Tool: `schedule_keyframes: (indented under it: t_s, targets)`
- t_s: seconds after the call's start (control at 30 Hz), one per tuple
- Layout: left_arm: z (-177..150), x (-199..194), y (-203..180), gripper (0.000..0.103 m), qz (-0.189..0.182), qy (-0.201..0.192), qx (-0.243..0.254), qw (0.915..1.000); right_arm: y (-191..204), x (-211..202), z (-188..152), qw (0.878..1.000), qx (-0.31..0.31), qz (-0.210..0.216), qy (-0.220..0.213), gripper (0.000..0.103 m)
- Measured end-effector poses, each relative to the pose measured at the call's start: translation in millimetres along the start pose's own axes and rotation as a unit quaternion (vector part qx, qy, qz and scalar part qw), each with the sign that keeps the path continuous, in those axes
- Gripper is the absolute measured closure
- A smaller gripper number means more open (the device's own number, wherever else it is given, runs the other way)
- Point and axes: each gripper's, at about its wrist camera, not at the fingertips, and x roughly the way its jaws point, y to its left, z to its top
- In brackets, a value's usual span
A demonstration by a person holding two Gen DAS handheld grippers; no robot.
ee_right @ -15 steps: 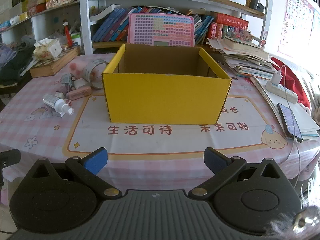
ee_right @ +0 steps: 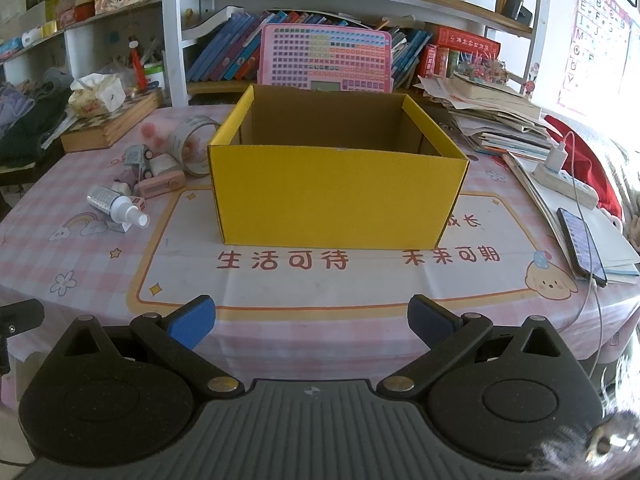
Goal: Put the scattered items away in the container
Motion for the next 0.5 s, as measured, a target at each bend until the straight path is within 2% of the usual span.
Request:
schedule_keyframes:
  t_s: [0.5]
  targets:
    - [-0.4,3.3,3.7,0.000,-0.006,0.006,0.003,1.0000,2.5,3.2,1.2,1.000,-0.001,0.000,0.005,0.000]
